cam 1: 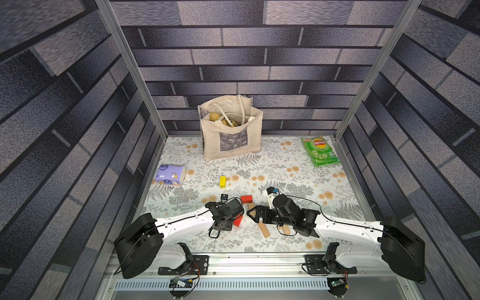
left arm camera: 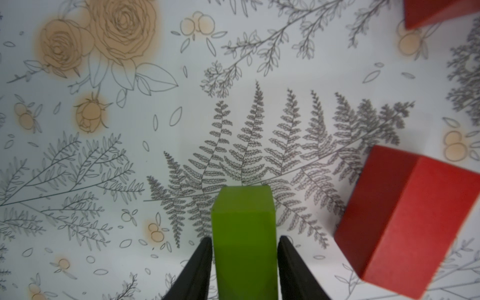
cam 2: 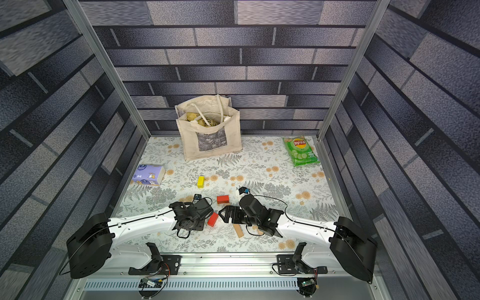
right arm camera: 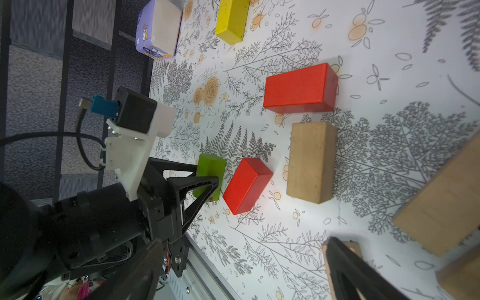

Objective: Assemble the letter k with building blocks
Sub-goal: Pick up the building block from the center of the board.

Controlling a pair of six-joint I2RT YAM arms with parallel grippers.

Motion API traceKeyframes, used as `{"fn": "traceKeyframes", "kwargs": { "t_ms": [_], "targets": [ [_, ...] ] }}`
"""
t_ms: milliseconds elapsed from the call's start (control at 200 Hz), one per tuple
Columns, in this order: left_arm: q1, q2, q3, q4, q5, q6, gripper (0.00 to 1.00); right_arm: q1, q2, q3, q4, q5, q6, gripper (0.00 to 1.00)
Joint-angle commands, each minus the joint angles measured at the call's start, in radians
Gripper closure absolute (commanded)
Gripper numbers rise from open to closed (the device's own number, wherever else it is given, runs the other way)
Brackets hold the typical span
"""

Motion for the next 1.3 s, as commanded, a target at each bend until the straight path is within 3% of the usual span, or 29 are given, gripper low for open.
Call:
{"fn": "traceKeyframes", "kwargs": {
  "t_ms": [0,326,471,837,1017,1292],
  "targets": [
    [-0.006,0.003,0.016,-0.012,0.002,-0.025,0.59,0.011,0.001,-0.013,0.037,-0.001,-0.012,0.0],
    [-0.017,-0.043,0.039,-0.068,-0.019,-0.044,0.76,0.011,-0.031,-0.001,-0.01,-0.006,-0.03,0.0],
    [-0.002,-0.101,0.069,-0.13,-0.051,-0.035,0.71,0.011,-0.034,0.017,-0.045,-0.001,-0.055,0.0],
    [0.167,-0.251,0.061,-0.167,0.017,0.053,0.7,-0.001,-0.063,0.09,-0.156,-0.001,-0.139,0.0],
    [0.223,-0.225,0.08,-0.163,0.042,0.105,0.69,-0.081,-0.053,0.096,-0.155,-0.065,-0.151,0.0],
    [0.297,-0.09,0.157,-0.133,0.073,0.196,0.69,-0.192,0.086,0.178,-0.099,-0.254,-0.159,0.0]
  ]
}}
